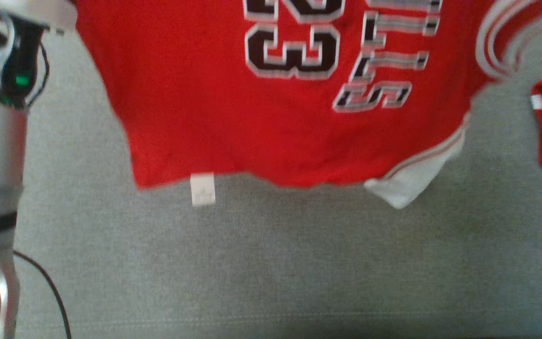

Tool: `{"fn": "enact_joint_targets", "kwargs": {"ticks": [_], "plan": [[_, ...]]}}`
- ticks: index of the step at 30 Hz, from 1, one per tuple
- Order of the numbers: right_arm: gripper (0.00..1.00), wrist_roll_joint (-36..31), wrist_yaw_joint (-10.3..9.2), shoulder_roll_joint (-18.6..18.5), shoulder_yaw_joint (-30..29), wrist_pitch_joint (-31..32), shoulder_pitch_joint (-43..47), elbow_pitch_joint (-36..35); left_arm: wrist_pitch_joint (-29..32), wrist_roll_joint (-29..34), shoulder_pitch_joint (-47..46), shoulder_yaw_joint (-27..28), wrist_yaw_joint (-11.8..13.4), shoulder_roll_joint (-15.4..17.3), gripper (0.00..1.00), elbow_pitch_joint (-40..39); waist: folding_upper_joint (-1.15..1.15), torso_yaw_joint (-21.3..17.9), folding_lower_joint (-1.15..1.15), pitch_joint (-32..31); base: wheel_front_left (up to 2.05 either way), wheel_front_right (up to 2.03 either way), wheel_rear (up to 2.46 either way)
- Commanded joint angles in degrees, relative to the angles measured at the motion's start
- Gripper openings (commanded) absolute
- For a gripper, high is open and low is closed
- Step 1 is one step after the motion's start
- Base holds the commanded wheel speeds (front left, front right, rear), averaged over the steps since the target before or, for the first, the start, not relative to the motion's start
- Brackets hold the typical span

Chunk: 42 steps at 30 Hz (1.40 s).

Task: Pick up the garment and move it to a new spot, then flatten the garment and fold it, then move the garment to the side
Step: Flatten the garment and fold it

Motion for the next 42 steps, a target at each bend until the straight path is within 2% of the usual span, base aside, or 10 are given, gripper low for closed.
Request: {"fn": "enact_joint_targets", "kwargs": {"ticks": [1, 6, 9, 12, 15, 21, 30, 36, 42], "plan": [[0.00, -1.11, 0.37, 0.19, 0.12, -1.17, -4.35, -0.21, -1.03, 1.32, -4.99, 1.96, 0.54, 2.41, 0.00, -0.42, 0.00, 0.94, 0.00, 3.82, 0.00, 0.00, 0.00], [0.00, -6.54, 0.37, 1.00, -2.49, -9.27, -15.16, 8.64, -7.51, 4.83, -15.09, 2.05, 2.87, 0.75, 0.00, 6.61, 0.00, 0.98, 0.00, 6.56, 0.00, 0.00, 0.00], [0.00, -9.17, 0.37, 1.00, -4.32, -12.05, -20.51, 12.37, -9.00, 6.02, -19.58, 2.85, 3.58, -0.18, 0.00, 8.84, 0.00, 0.78, 0.00, 7.05, 0.00, 0.00, 0.00], [0.00, -10.02, 0.37, 1.11, -5.54, -13.19, -22.56, 14.89, -9.26, 6.08, -21.06, 4.02, 3.15, -0.91, 0.00, 10.29, 0.00, 0.38, 0.00, 7.24, 0.00, 0.00, 0.00], [0.00, -9.67, 0.37, 1.05, -5.23, -13.60, -20.36, 17.11, -9.28, 5.99, -17.54, 5.20, 2.69, -1.79, 0.00, 11.02, 0.00, -0.24, 0.00, 7.57, 0.00, 0.00, 0.00], [0.00, -4.21, 0.37, 1.72, -0.41, -13.82, -6.61, 18.54, -9.30, 4.68, -3.16, 7.80, 2.36, -5.69, 0.00, 13.27, 0.00, -0.90, 0.00, 7.73, 0.00, 0.00, 0.00], [0.00, 7.21, 0.37, 3.95, 5.40, -13.86, 21.92, 10.57, -9.31, 5.03, 18.67, 13.16, 1.84, -12.28, 0.00, 12.06, 0.00, -1.57, 0.00, 4.50, 0.00, 0.00, 0.00], [0.00, 11.56, 0.37, 4.90, 8.81, -12.19, 37.63, 5.93, -9.31, 6.33, 29.37, 16.01, 1.36, -14.62, 0.00, 11.38, 0.00, -2.68, 0.00, 0.15, 0.00, 0.00, 0.00], [0.00, 12.08, 0.37, 5.07, 10.71, -9.82, 47.31, 3.60, -9.31, 6.76, 36.74, 18.20, 1.11, -15.63, 0.00, 10.18, 0.00, -3.46, 0.00, -3.91, 0.00, 0.00, 0.00]]}}
